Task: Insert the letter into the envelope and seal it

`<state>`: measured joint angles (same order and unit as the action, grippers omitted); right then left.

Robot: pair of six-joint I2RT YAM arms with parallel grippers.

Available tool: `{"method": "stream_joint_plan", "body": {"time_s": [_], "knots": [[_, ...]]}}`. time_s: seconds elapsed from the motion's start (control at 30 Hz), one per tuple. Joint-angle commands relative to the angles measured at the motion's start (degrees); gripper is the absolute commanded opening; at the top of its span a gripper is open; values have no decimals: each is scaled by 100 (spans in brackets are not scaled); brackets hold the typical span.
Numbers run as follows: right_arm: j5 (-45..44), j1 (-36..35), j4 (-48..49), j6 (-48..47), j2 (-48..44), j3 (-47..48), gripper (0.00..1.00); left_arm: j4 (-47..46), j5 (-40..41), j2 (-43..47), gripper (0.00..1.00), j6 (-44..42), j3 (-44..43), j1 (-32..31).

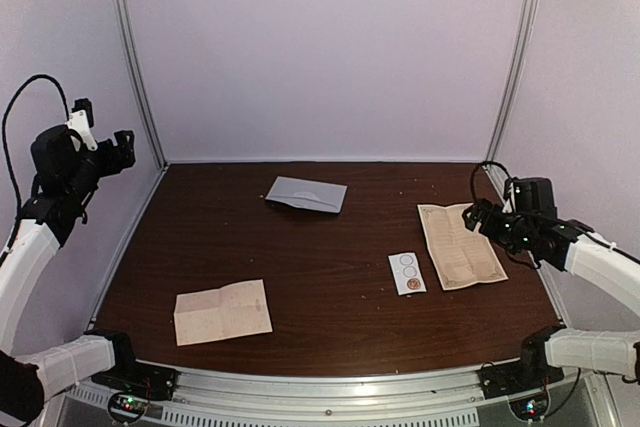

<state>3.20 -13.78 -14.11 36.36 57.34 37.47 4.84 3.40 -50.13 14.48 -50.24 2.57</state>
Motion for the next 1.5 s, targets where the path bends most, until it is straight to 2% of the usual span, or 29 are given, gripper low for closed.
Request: {"method": "stream_joint_plan", "body": {"time_s": [0.0, 0.1, 0.3, 0.53, 0.7, 1.17, 1.47], "knots": [[-256, 147, -591, 535, -787, -515, 100, -124, -116, 43, 98, 33, 43, 5], [-104, 486, -567, 709, -981, -820, 100, -123, -141, 63, 97, 42, 42, 5], [411, 883, 4, 1076, -802, -1511, 98, -126, -178, 124, 98, 59, 56, 7], [1035, 935, 862, 1266, -85, -1902, 94, -126, -206, 157, 98, 68, 55, 1], [1248, 931, 990, 1519, 138, -2049, 92, -128, -210, 164, 98, 70, 55, 6], [1227, 924, 889, 2805, -1144, -2740, 90, -149, -274, 131, 98, 105, 53, -1], [1577, 916, 1477, 3236, -961, -3029, 84, -150, -287, 133, 98, 112, 50, 7]]}}
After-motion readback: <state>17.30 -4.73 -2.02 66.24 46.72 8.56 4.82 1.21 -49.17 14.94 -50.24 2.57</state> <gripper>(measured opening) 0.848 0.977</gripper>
